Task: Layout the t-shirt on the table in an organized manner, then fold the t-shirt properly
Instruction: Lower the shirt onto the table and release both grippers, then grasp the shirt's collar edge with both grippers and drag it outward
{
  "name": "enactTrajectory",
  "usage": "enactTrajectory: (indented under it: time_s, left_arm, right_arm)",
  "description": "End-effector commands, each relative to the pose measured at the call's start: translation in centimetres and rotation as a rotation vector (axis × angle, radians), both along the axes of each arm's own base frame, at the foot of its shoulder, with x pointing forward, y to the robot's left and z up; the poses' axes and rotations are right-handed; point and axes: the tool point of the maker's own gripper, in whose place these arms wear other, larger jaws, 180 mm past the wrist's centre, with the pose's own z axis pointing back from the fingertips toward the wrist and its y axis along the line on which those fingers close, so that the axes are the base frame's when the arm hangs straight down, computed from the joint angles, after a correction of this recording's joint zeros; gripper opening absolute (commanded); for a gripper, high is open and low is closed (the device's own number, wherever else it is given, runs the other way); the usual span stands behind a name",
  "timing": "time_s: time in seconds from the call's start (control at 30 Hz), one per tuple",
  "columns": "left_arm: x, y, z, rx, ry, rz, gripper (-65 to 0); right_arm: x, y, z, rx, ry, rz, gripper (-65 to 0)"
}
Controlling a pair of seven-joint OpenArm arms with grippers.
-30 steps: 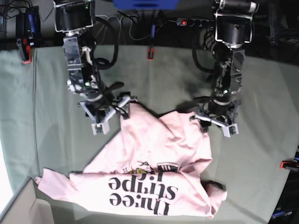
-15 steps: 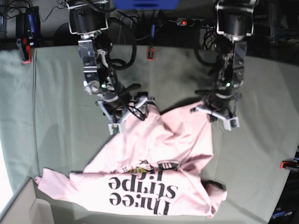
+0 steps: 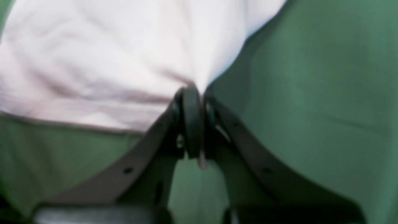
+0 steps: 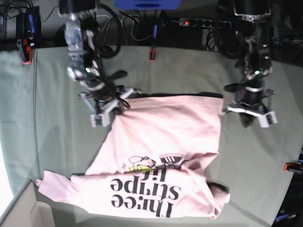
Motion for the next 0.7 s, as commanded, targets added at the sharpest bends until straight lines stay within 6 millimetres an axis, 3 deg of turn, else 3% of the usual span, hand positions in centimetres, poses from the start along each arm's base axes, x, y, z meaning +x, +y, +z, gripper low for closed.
enactTrajectory:
  time_s: [0.0,0.23,0.33,0.4,0.47,0.67]
  left_arm:
    - [0.3,0.7,2.4,0.026,-0.073,0.003,-64.8]
    - [-2.9,3.5,6.0,0.087,-0.134,0.069,-64.8]
    - [-4.4,3.3,5.9,0.043,-0.129,0.074,-64.8]
    - [-5.0,2.9,5.1,-0.029,-0.120,0.077,-64.6]
    - [-6.2,2.4,3.1,-0.117,-0.079,0.095,-64.5]
    - [-8.0,-3.9,-2.9,-0.290,0.075,-0.003,-64.4]
  right_arm:
    - [0.7,-0.2,2.8,0.007,-0.091,0.001,-65.0]
    - [-2.7,-1.6,7.9,-0.038,-0.198,0.019,-65.0]
    - [-4.2,-1.5,8.9,-0.035,-0.206,0.020,-65.0]
    - [-4.8,-1.6,8.5,-0.035,-0.187,0.019,-65.0]
    - [-5.2,-2.4,8.0,-0.049,-0.171,0.001,-65.0]
    - [-6.3,-5.0,6.7,-0.086,-0.122,-0.057,-65.0]
